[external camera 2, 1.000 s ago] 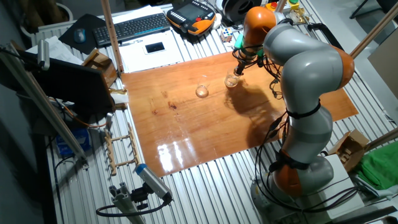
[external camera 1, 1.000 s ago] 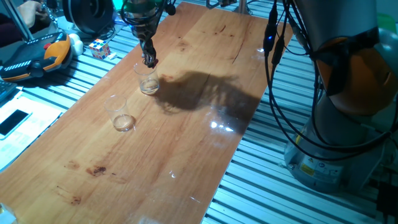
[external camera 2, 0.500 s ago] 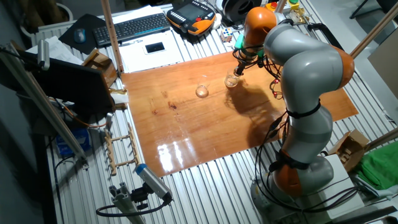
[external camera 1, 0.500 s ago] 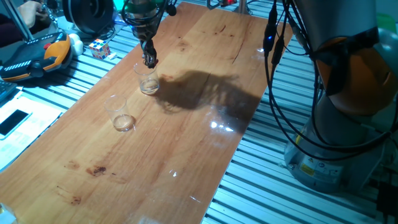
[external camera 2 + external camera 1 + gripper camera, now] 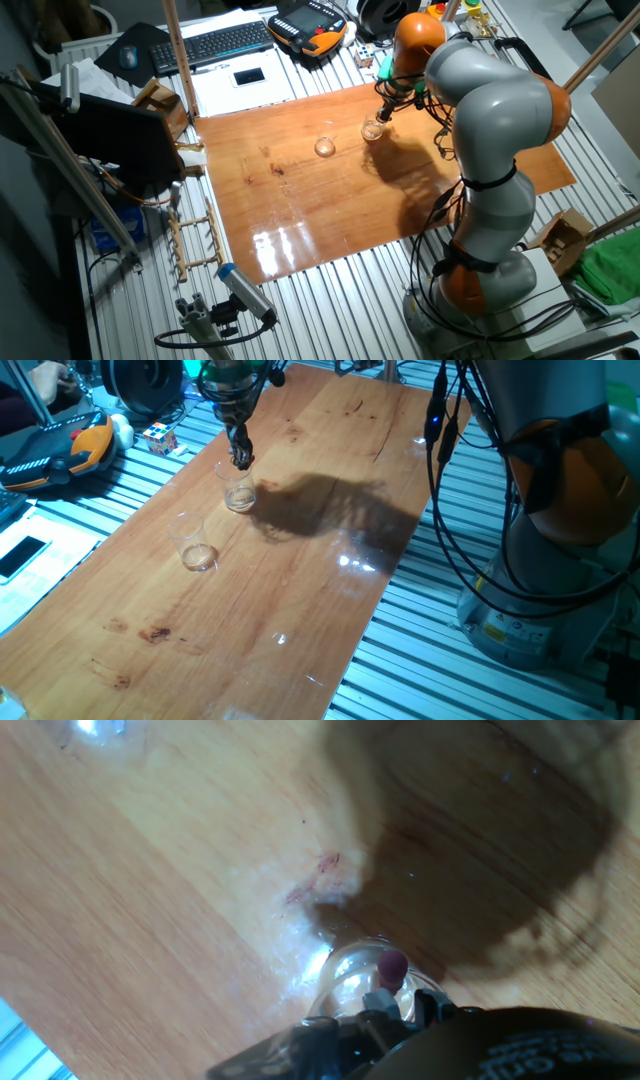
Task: Transfer liquid using a dropper
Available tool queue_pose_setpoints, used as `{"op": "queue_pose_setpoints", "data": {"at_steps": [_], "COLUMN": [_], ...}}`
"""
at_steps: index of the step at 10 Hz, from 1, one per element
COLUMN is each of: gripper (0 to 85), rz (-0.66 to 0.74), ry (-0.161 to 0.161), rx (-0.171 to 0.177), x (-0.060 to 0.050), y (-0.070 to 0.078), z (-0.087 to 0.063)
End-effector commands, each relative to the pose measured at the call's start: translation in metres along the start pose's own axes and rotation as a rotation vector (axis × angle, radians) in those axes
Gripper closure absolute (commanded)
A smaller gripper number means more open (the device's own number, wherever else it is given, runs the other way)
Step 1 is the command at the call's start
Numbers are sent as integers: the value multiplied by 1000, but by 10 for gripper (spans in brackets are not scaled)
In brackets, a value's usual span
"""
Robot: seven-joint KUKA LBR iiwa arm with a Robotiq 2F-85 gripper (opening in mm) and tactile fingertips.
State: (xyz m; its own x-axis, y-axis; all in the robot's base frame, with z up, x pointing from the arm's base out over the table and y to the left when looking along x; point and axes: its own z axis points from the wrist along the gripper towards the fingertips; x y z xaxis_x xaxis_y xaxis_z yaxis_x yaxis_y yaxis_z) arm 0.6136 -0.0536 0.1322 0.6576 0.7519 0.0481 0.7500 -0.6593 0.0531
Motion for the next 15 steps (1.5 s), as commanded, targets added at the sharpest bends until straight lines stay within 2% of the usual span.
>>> {"op": "queue_pose_setpoints", "data": {"at_steps": [1,4,5,8,11,15], "gripper": [613,573,570,573,573,573], "rz": [-1,7,12,61,69,83], "ry": [2,-24,-33,-16,-30,-31], "rx": [-1,-23,-15,20,15,18], "x": [0,0,0,0,0,-2], "y": [0,0,0,0,2,2], "z": [0,0,0,3,2,3]}}
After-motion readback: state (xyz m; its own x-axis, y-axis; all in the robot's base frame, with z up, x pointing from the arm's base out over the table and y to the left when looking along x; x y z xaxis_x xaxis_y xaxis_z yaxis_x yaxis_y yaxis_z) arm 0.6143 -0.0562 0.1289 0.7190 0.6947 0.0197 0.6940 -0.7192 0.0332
